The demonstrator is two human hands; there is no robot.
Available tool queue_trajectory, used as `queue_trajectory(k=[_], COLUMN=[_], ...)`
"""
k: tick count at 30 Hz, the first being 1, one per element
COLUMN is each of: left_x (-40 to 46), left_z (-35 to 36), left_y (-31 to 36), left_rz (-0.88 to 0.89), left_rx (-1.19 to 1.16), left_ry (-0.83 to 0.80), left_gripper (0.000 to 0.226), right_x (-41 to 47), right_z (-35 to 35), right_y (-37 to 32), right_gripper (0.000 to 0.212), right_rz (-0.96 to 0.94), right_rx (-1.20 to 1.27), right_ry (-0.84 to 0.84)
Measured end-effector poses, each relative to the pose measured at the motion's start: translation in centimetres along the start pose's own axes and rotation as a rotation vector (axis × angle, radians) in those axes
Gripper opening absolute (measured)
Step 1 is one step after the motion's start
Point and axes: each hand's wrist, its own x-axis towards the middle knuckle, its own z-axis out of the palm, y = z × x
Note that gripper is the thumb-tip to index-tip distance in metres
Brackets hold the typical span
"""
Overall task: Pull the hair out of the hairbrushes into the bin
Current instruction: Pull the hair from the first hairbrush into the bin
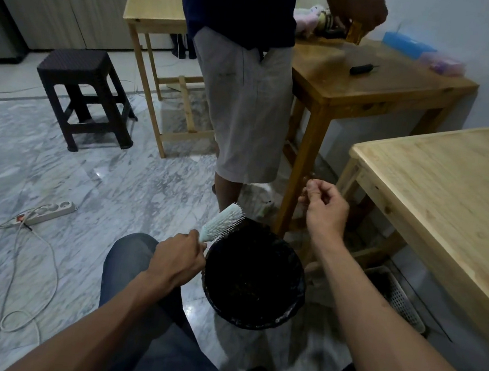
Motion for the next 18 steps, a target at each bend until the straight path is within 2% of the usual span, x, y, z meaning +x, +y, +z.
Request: queue_trajectory(k=[3, 5, 7, 10, 12, 14, 16, 18], left_x=[0.0, 0.0, 0.1, 0.1, 0.1, 0.0, 0.0, 0.0], left_z=[0.1, 0.1, 0.0, -0.2, -0.4, -0.5, -0.5, -0.4], left_y=[-0.2, -0.1, 0.1, 0.5, 0.8, 1.1, 1.5, 1.9], left_rz=[-0.015, -0.014, -0.007, 0.015, 0.038, 0.066, 0.105, 0.138], left_rx=[0.002, 0.000, -0.016, -0.059, -0.087, -0.115, -0.141, -0.157], left_ry=[0.003, 0.005, 0.013, 0.023, 0.026, 0.025, 0.028, 0.042], left_gripper=[0.029, 0.029, 0.028, 0.025, 0.026, 0.027, 0.026, 0.026], right_x=[0.0, -0.2, -0.4, -1.0, -1.6, -2.0, -2.3, -2.7], right_z=[-0.5, -0.7, -1.0, -1.1, -0.6, 0.0, 0.6, 1.2], right_y=[0.0, 0.4, 1.6, 4.3, 5.1, 5.1, 4.9, 4.5], right_gripper=[0.012, 0.013, 0.015, 0.027, 0.035, 0.040, 0.051, 0.046], right_rz=[0.047, 0.063, 0.094, 0.156, 0.158, 0.157, 0.228, 0.280], right_rx=[0.072, 0.031, -0.190, -0.651, -0.755, -0.639, -0.397, -0.204], right_ry=[0.091, 0.078, -0.057, -0.355, -0.428, -0.464, -0.568, -0.636])
